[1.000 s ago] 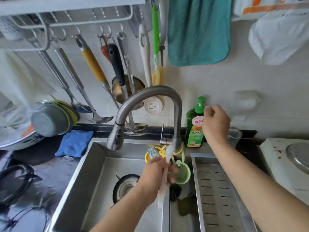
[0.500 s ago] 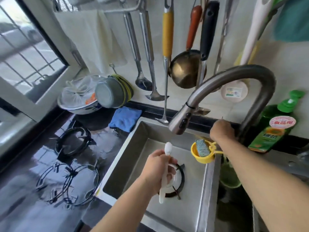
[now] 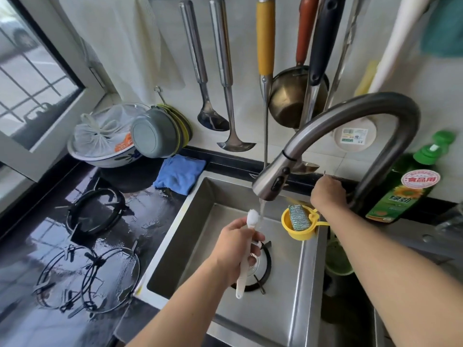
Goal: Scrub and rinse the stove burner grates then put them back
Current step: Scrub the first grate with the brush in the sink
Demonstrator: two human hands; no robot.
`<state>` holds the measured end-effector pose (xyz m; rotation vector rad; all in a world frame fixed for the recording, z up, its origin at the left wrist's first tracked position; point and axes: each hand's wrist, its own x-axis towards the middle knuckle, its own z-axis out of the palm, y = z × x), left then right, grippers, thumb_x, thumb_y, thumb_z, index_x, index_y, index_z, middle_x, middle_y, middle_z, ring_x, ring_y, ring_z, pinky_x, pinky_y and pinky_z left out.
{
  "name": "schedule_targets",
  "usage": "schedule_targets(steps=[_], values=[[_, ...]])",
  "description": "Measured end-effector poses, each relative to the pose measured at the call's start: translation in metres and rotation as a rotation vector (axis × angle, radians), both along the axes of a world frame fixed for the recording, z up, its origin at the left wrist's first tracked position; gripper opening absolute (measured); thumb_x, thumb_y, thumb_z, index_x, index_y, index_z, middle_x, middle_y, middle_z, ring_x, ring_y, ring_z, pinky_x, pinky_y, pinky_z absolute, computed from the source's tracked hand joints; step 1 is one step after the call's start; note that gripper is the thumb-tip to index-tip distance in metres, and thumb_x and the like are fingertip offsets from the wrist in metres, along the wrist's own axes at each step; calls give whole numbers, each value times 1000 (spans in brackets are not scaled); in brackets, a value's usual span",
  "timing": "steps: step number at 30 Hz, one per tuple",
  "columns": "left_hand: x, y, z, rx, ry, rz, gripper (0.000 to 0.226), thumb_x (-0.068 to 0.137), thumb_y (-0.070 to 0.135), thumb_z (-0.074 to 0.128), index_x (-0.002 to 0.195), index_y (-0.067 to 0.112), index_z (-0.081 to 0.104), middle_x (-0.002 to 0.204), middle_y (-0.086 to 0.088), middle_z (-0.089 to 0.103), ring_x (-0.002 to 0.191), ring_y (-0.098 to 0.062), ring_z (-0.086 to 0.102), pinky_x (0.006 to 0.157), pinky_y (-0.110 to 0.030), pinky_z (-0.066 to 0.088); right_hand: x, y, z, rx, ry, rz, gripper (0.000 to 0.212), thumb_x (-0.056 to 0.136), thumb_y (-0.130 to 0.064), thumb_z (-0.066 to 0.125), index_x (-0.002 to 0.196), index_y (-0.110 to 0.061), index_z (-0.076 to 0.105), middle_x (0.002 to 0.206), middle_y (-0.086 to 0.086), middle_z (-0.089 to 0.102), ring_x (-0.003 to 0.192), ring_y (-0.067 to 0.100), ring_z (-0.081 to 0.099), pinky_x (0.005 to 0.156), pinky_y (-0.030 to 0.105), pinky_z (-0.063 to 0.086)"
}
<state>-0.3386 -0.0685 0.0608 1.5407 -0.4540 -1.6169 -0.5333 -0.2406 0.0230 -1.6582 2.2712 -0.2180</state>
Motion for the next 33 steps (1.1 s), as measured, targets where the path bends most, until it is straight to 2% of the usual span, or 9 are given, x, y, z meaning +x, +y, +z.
schedule_targets(steps=[10,14,16,19,22,25,28,30,33], values=[[-11,0,-5,30,31,-81,31,99,4,45,124,14,61,85,-13,66,54,-20,49,49,-27,34,-4,-5,4,19,-47,-62,31,96,-1,57,126,5,60,122,24,64,111,41,64,83,41,56],[1,15,-1,21,92,-61,30,100,2,44,125,9,60,83,-13,67,56,-22,50,51,-27,34,-7,-9,10,58,-143,-152,37,87,1,71,121,8,60,114,23,67,105,38,67,73,35,56],[14,29,2,2,137,-33,32,99,-3,44,126,4,58,86,-14,69,61,-25,54,53,-28,37,-10,-4,11,10,-180,-190,39,88,-1,71,124,6,56,120,23,65,110,39,65,79,39,55],[37,55,3,-27,211,42,32,92,-9,43,119,-1,57,92,-14,68,64,-23,56,56,-31,38,-9,31,4,-204,-291,-203,34,97,-13,56,130,-6,53,131,19,56,119,40,56,97,48,50],[55,79,-4,23,275,109,14,95,17,48,104,11,57,76,-6,54,55,-16,41,52,-29,30,-1,90,-15,-220,-416,-82,24,99,-13,52,122,-12,59,122,12,60,108,33,61,88,41,52],[69,95,-11,96,222,179,40,104,52,46,108,14,58,63,3,27,50,-11,20,47,-25,20,10,154,-27,-59,-578,-25,19,100,-12,52,117,-15,61,108,4,66,86,23,70,76,37,56],[81,95,-13,180,99,165,50,101,65,43,80,19,48,62,5,19,47,-11,13,42,-21,14,16,200,-29,89,-646,-57,15,101,-12,52,108,-17,64,100,3,68,72,16,71,75,41,59],[92,90,-16,205,77,129,51,101,63,44,69,24,38,61,5,20,46,-11,13,41,-21,14,17,220,-26,148,-645,-90,16,100,-11,52,104,-17,67,95,4,69,69,15,70,74,38,60],[109,76,-23,135,102,72,41,109,32,43,69,24,33,59,4,21,44,-10,15,38,-21,16,16,238,-14,145,-680,-181,20,99,-5,51,100,-12,69,89,11,71,68,18,68,65,31,56]])
